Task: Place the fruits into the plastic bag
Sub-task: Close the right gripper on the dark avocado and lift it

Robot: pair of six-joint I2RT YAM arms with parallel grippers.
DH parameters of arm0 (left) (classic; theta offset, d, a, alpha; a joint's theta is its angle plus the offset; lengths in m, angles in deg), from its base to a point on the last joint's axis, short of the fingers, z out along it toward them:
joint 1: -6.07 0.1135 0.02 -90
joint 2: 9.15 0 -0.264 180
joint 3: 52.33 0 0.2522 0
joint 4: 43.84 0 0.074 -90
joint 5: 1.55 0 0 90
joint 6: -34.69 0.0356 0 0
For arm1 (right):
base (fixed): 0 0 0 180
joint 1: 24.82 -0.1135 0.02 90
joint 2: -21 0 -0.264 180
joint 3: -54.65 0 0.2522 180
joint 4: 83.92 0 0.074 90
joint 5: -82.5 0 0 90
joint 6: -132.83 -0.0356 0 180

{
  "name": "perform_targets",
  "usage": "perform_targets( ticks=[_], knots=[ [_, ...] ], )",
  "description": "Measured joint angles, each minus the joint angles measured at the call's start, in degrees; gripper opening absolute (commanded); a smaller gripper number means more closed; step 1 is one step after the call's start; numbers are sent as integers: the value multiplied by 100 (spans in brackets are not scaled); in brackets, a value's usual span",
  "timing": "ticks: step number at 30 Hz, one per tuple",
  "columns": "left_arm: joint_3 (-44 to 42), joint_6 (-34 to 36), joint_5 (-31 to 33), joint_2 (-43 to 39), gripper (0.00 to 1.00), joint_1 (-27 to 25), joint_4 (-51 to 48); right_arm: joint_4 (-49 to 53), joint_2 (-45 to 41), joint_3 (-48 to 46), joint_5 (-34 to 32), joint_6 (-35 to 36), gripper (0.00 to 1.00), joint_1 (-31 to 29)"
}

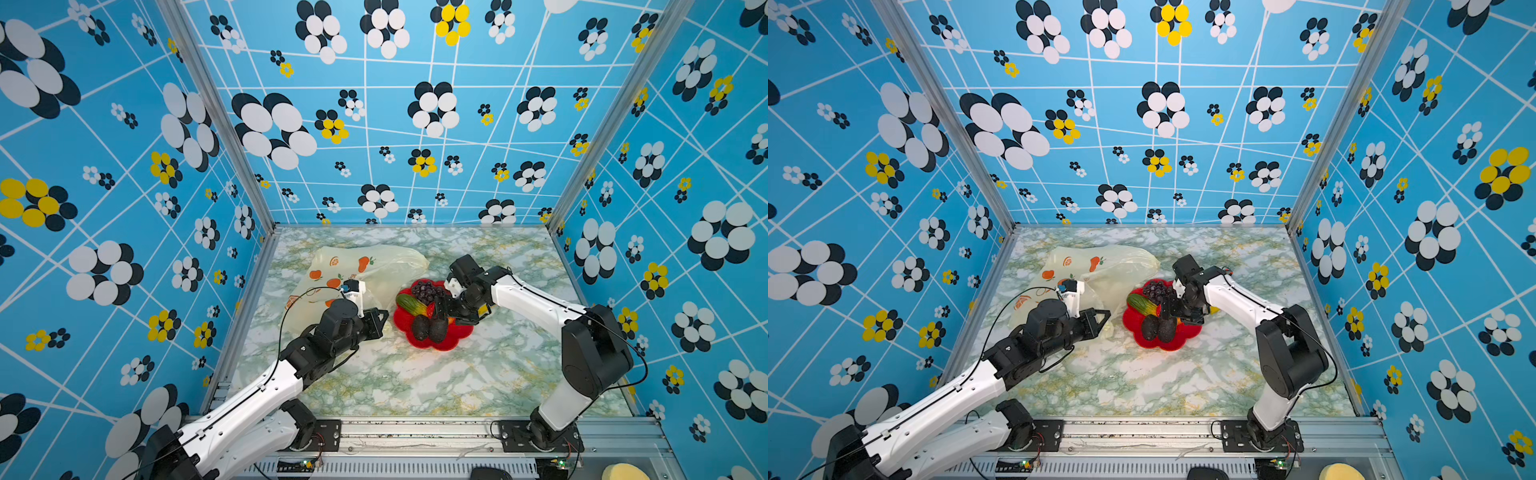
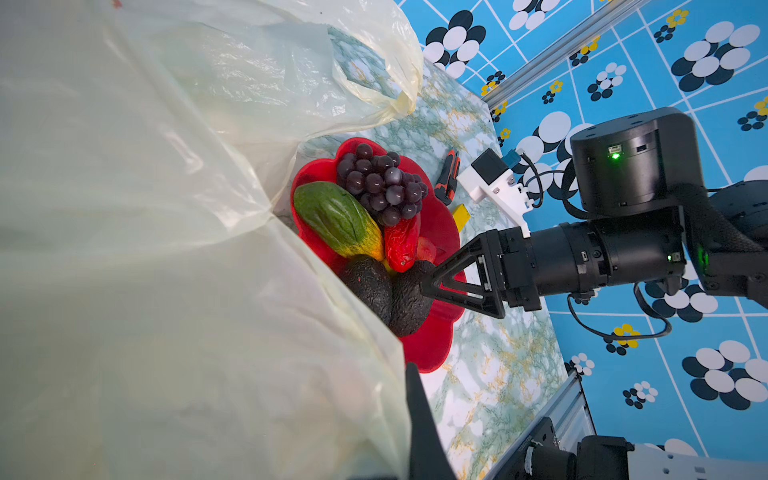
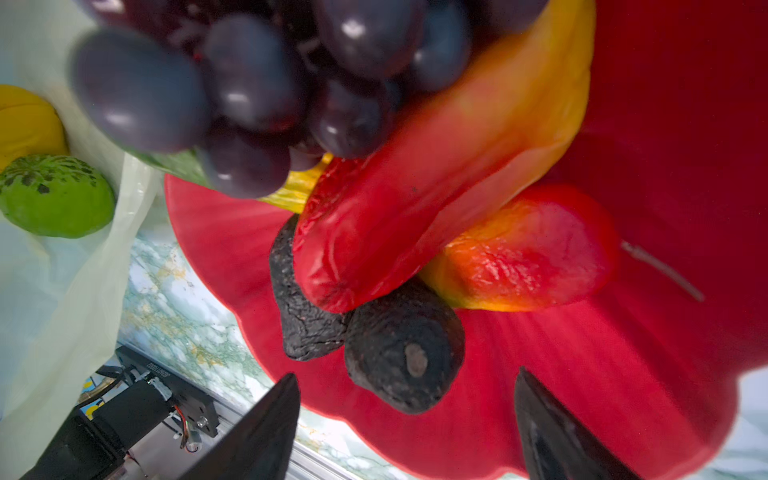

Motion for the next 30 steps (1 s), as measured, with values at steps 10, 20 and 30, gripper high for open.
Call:
perform_targets(
  ticks=[10,20,30],
  knots=[
    [-50,-2,4,-63,0,0,-4,-122,393,0,22,-2,65,-173],
    [-52,-2,22,-92,0,0,-2,-144,391,4,0,63,44,-173],
    [-52,-2,24,-92,0,0,-2,111,98,7,-157,175,44,-90]
  ],
)
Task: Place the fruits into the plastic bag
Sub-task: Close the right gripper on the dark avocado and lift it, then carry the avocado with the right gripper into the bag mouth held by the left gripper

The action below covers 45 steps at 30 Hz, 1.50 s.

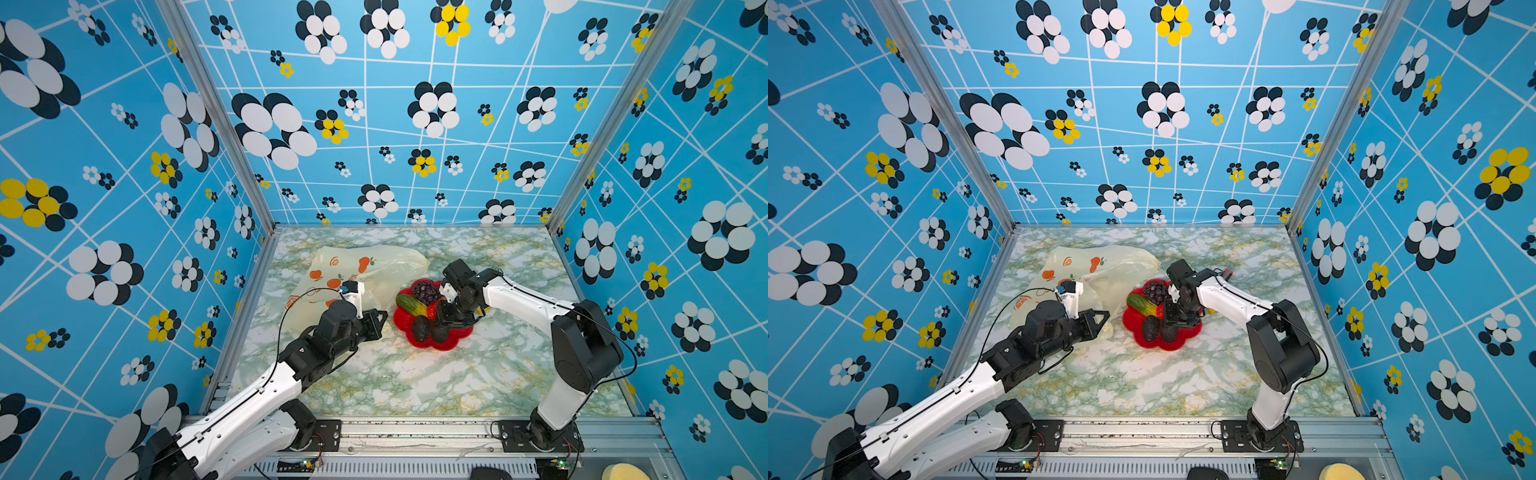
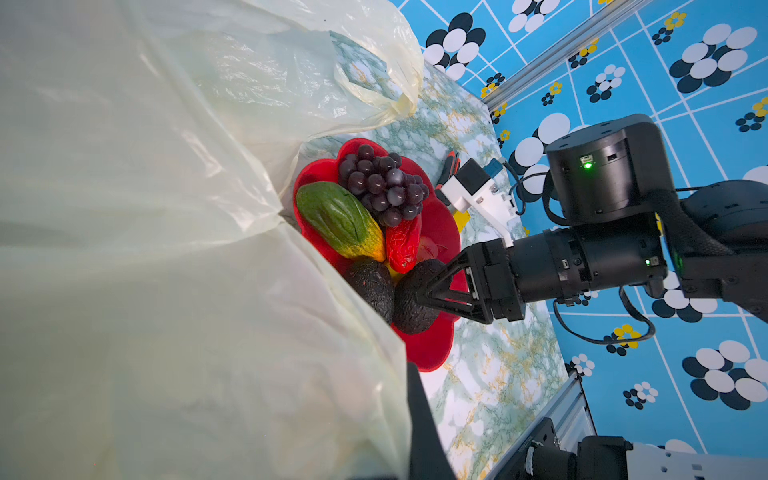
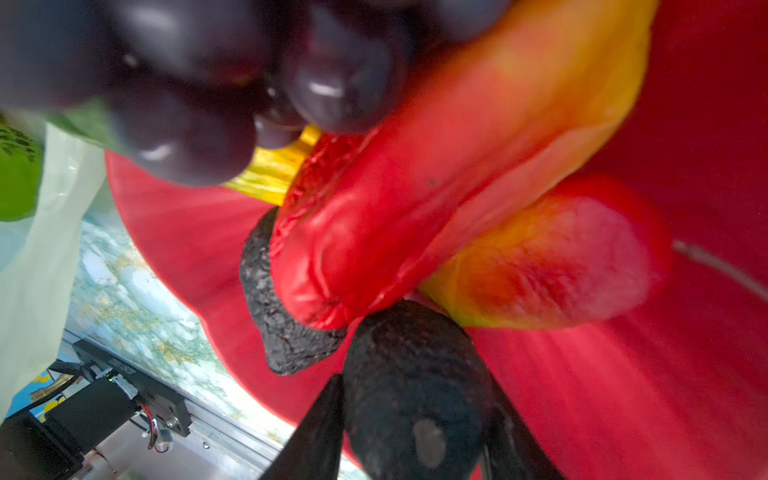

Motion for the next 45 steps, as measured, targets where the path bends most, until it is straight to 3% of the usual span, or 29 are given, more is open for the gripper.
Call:
perform_targets(
  ticks=[12,19,25,35,45],
  knots=[
    [0,0,-4,61,0,0,7,90,-968,181,225,-127,44,640],
    [0,2,-2,57,0,-26,0,-1445,-1176,-289,879,-1147,43,669],
    [-2,52,173,-153,0,-37,-46,-2686,-1147,-592,1056,-1974,43,662],
    [-2,251,387,-321,0,-37,-85,-3641,-321,-125,1078,-2483,43,59],
    [-2,286,315,-240,0,-37,-63,-3871,1038,1113,1344,-2756,42,-686]
  ],
)
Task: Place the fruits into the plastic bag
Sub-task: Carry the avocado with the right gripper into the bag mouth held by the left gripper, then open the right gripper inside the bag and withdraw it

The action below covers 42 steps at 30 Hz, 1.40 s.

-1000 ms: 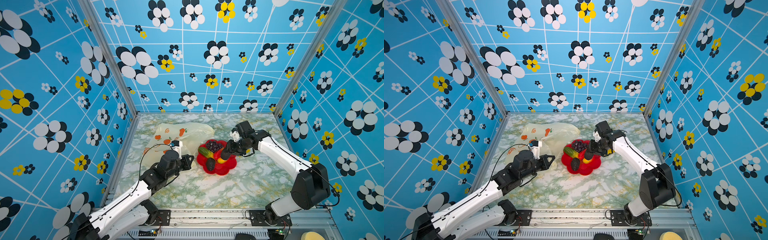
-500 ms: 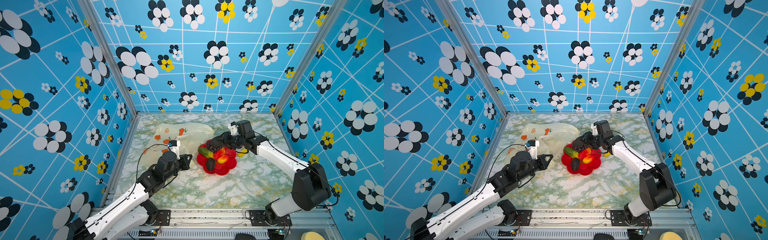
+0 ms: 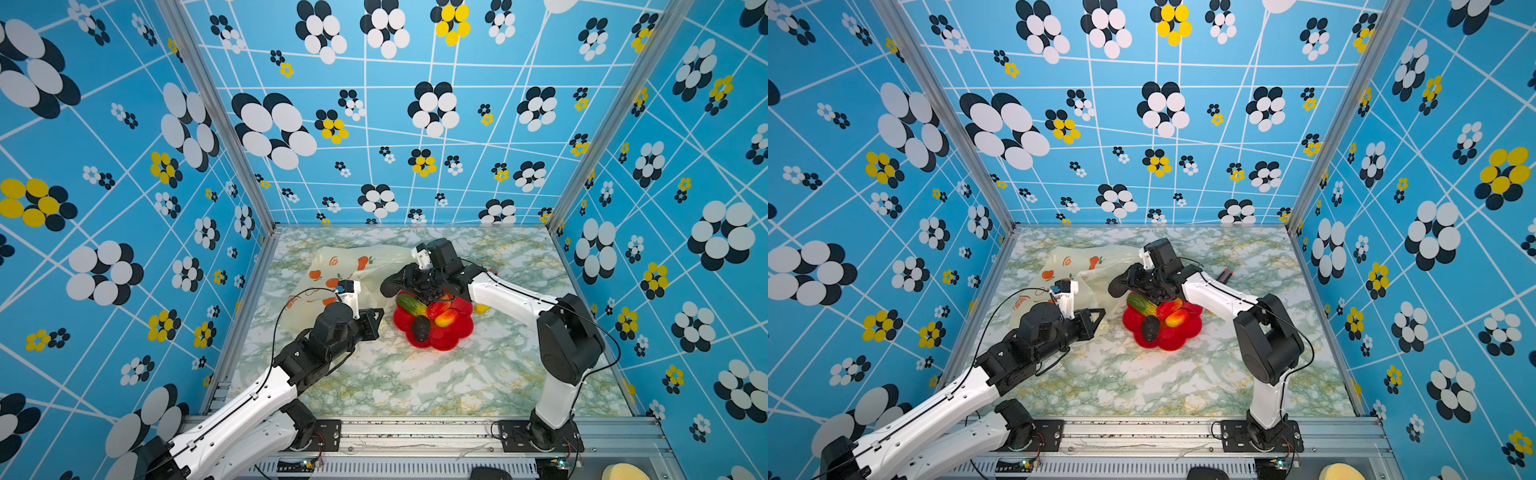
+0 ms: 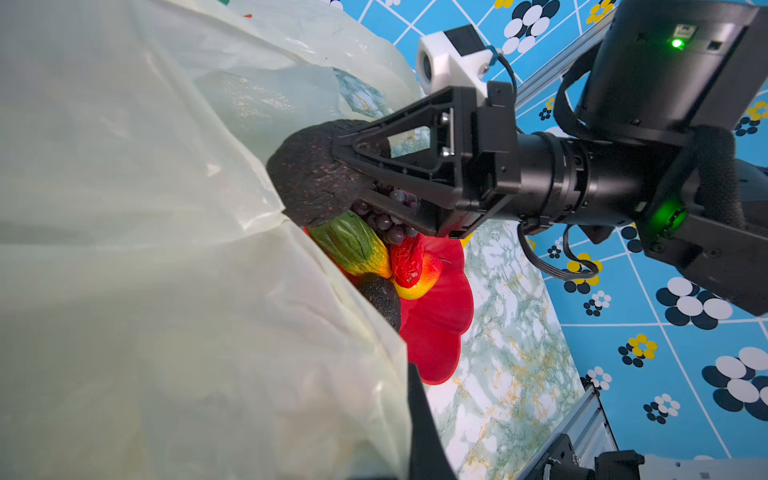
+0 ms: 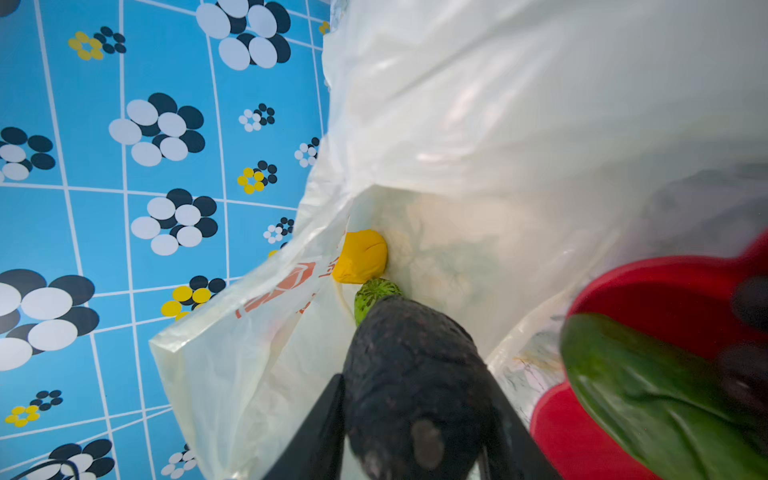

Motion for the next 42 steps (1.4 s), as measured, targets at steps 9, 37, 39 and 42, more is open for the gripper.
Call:
perform_targets(
  ticks=[9,37,39,42],
  knots=[
    [0,50,-42,57,0,0,26,-129,1082,997,516,-345,46,-573],
    [-149,42,-59,31,0,0,87,186,1860,1779,1453,-264,68,-903],
    [-173,37,-57,7,0,0,85,343,1775,1720,1335,-118,68,-863],
    [-186,50,-31,-31,0,0,42,579,1473,1526,1113,164,67,-754]
  ],
)
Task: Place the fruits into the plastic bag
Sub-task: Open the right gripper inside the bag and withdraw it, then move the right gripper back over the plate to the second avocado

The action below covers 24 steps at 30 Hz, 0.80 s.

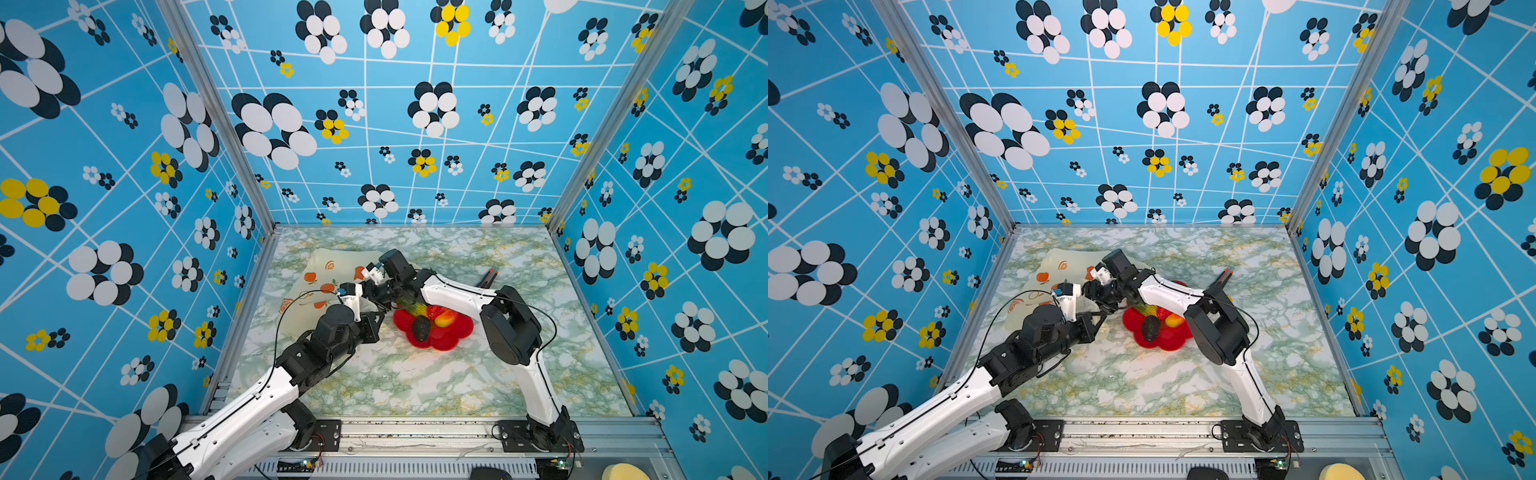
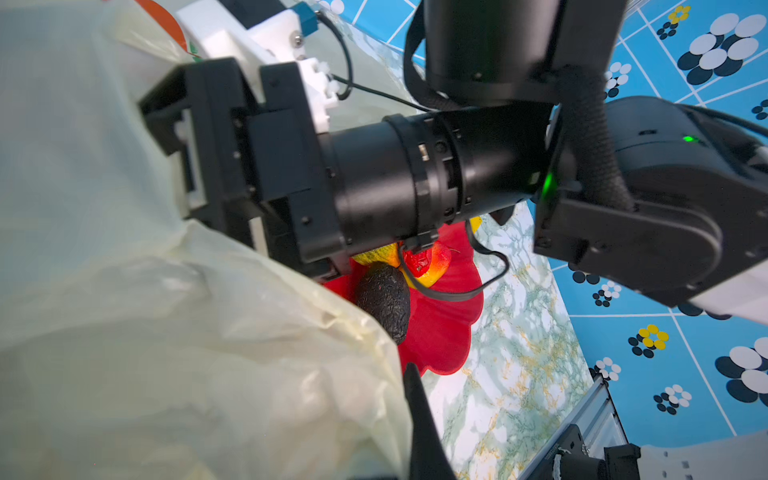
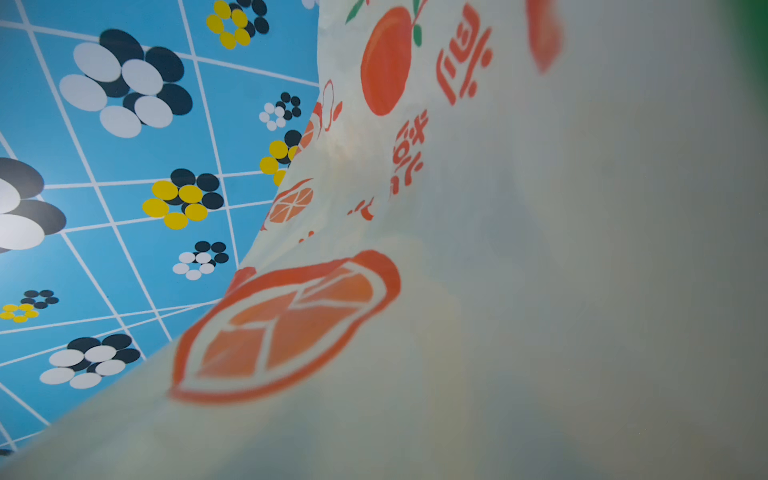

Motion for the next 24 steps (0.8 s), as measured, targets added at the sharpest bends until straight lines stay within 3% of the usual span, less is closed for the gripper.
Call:
perform_targets(
  ticks=[9,17,20,24],
  knots=[
    [-345,787,466,-304,0,0,304,664,-1172,-332,-802,911,68,649],
    [-1058,1788,752,-343,0,0,1364,1152,-1902,-678,-1716,1790,66,789],
    [-1266,2057,793,-341,0,0,1683,1019,-2396,-1255,-2251,2006,66,780],
    [-1405,2302,841,-302,0,0,2013,354,-3423,-2468,-2959,2135,77,807]
  ],
)
